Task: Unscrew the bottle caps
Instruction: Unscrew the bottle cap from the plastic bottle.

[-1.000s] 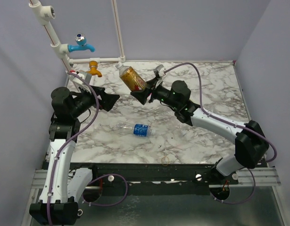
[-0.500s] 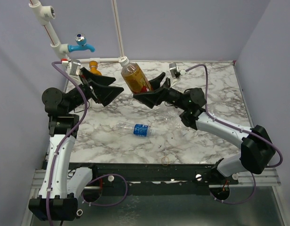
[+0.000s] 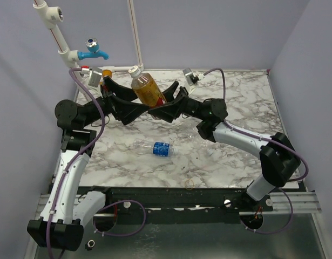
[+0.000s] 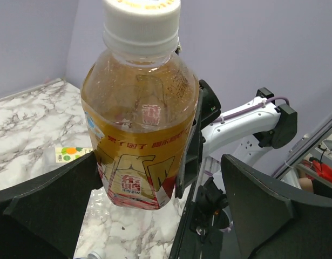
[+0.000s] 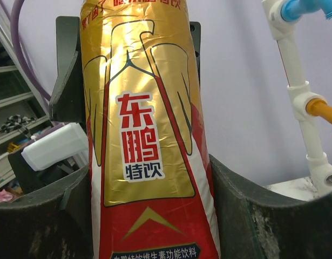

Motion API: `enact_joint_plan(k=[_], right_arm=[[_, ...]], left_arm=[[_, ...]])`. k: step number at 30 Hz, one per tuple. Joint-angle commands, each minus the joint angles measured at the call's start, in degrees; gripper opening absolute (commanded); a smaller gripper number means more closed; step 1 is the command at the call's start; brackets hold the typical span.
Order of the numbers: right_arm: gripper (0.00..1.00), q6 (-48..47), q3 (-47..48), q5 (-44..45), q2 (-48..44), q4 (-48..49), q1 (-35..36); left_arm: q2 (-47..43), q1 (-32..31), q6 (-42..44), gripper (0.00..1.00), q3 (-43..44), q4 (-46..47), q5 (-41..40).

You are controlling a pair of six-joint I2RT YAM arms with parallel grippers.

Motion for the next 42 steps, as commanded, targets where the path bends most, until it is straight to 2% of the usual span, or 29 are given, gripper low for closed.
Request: enact_joint_plan(k=[1,4,11,15,18,21,23,27,29,32,36,40,42], right_arm=[[0.52,2.6,2.6,-2.1,1.3,4.2,-0.1],[0.51,2.9,3.0,-2.3,2.2,4.8,0.1],[0.51,0.2,3.8,-2.0,3.3,2.2,1.2],[0.51,-0.6,3.3,-1.1,3.5,1.8,1.4],[0.53,-2.4,4.0,-1.2,3.4,-1.1,1.7],[0.62,-3.9,4.6,-1.8,3.3,-4.7,1.9],[0.77,-6.1,4.3,-1.7,2.0,-9.2,1.8],[0.96,-17.4,3.5,0.0,-4.5,-24.8,1.3],[1.00,-24.3,5.0,1.1,-8.2,-36.4,0.5],[1.00,-34.4,10.0,4.1,-12.8,-55.2,-0.5],[1.00,-42.9,17.5,3.7,-15.6,-71.0,-0.8],[1.00,-44.9,22.9,1.5,-14.1,-76.8,-0.8],[1.00,-44.0,24.1,0.9,-12.7,-76.6,-0.8]], left_arm=[[0.8,-1.0,2.1,0.98,1.5,2.0,-0.1],[2.0,-1.9,3.2,0.96,2.3,2.0,-0.8],[4.4,-3.7,5.5,0.83,4.3,2.0,-0.4],[5.2,-4.4,6.3,0.72,4.8,2.0,0.0],[5.7,-4.7,7.3,0.59,4.6,1.7,0.5],[6.1,-4.9,8.2,0.36,4.7,1.6,-0.1],[6.3,-4.9,8.9,0.29,5.1,1.3,-0.3],[6.5,-4.9,11.7,0.28,6.5,-0.7,0.8],[6.4,-4.9,14.3,0.28,6.8,-2.4,2.2],[6.0,-4.8,22.8,0.27,6.9,-8.6,4.2],[4.4,-5.1,41.4,0.23,4.2,-23.0,5.3],[3.1,-7.6,57.1,0.16,0.2,-31.6,0.1],[2.4,-9.7,60.5,0.16,-1.4,-32.3,-3.2]])
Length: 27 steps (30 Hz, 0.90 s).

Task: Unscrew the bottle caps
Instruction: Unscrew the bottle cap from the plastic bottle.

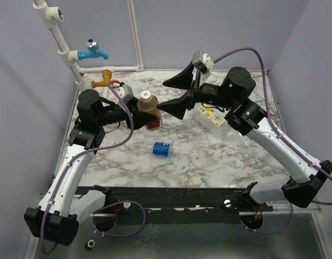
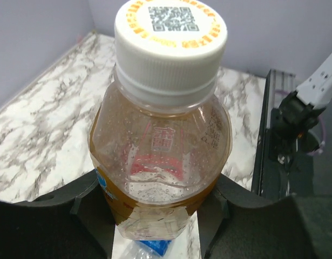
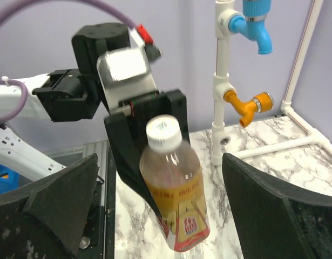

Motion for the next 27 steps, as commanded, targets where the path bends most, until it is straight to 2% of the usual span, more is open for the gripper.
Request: enact_joint_plan(k=[1,8,12,17,19,22,27], right_arm=[[0.99,-3.6,2.4,-1.9,3.6,-11.0,0.0],[0.84,-0.6,3.7,0.4,6.7,-8.6,0.0],[0.72,0.3,2.4,3.3,6.2,-7.0,0.0],[0.51,0.9,0.9,4.0,5.5,-5.9,0.0],[0.50,0.7,0.9,3.7,5.9,-6.6,0.0],[0.56,0.2,-0.1,3.7,6.1,-6.9,0.1],[0.58,-0.4,-1.3,5.7,6.4,-6.8,0.1]], left_arm=[[-1.7,-4.5,18.8,0.16,-3.7,-9.8,-6.3],[-0.2,-8.7,17.8,0.17,-3.1,-9.9,-12.7],[0.0,-8.9,16.5,0.17,-3.5,-9.9,-13.7],[0.9,-9.1,14.6,0.17,-3.4,-9.9,-16.2],[1.6,-9.1,13.2,0.17,-2.9,-9.8,-17.4],[2.4,-9.1,11.5,0.17,-2.2,-9.7,-18.1],[2.8,-9.1,10.7,0.17,-1.9,-9.5,-18.2]])
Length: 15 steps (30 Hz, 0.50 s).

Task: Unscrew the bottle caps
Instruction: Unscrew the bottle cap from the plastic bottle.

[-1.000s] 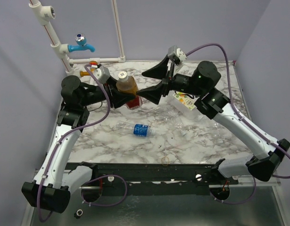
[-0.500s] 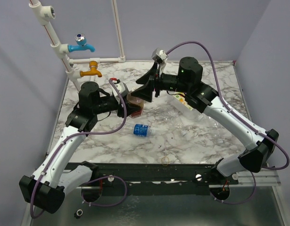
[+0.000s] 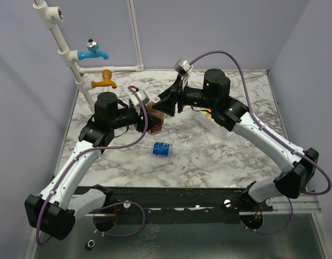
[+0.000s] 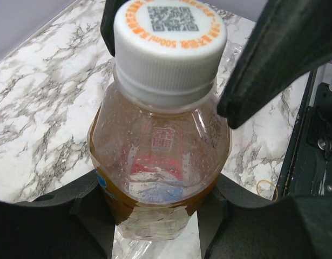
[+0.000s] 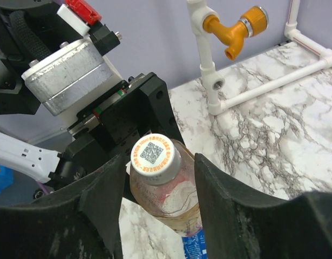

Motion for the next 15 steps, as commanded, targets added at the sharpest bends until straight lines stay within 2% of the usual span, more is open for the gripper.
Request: enact_joint_plan(k=[1,3,7,9,11,12,13,14,15], right_arm=[[0.61,-1.0,-1.0,2.1,-0.2,0.3,-0.2],[0.58,-1.1,-1.2,2.4,-0.1,0.8,-0.1],[0.33,-0.5,-1.8,4.1,-0.1,3.4,-0.1],[0.27,0.0,-1.9,3.8,0.5,3.8,-0.1],[0.23,0.1,-1.4,3.5,1.5,5.9,-0.1],[0.19,0.0,-1.4,3.5,1.8,6.0,-0.1],[0.15,-0.2,-1.7,4.1,1.8,6.3,-0.1],[0.12,-0.2,-2.4,4.7,1.5,7.1,-0.1],[0.09,-0.2,-3.5,5.6,0.9,8.1,-0.1]], left_arm=[[0.3,-0.5,-1.8,0.17,2.0,0.7,-1.4],[0.2,-0.5,-1.9,0.17,2.0,0.8,-0.9],[0.2,-0.9,-2.0,0.18,1.8,0.7,-0.3],[0.3,-1.1,-2.3,0.21,1.8,0.7,-0.2],[0.3,-1.2,-2.6,0.30,1.8,0.7,0.2],[0.3,-1.2,-2.9,0.44,1.8,0.7,0.2],[0.3,-1.2,-3.4,0.66,1.9,0.6,0.3],[0.3,-1.2,-4.0,0.96,1.9,0.5,0.4],[0.1,-1.2,-4.8,0.99,1.9,0.5,0.4]])
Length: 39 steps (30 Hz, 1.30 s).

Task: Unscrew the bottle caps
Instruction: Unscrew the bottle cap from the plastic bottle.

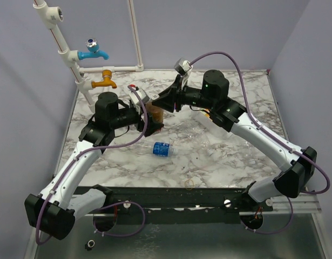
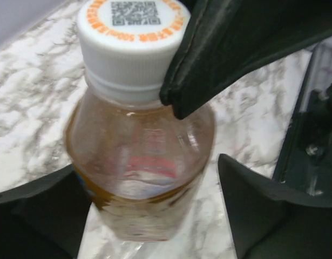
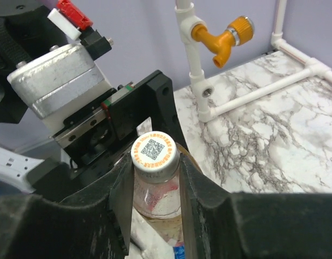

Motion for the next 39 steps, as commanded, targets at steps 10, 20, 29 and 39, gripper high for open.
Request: enact_joint_plan(k=[10,20,29,39], right_arm=[[0.04,10.0,-15.5,6.4,-8.3,23.9,-0.2],[0.04,16.6,-17.0,3.6,-9.5,28.4,-0.1],[0.38,15.4,-15.6,9.6,-8.5,22.7,-0.2],[0.66,16.5,-7.4,15.4,-3.3,16.5,-0.1]], left_arm=[[-7.6,-1.0,-5.9,0.99,-8.9,8.0,0.0],[-6.9,-1.0,-4.4,0.95,-10.0,9.7,0.2],[-6.3,-1.0,-4.4,0.40,-8.9,10.4,-1.1],[-6.0,-1.1,-2.3,0.31,-10.0,10.5,-5.1]])
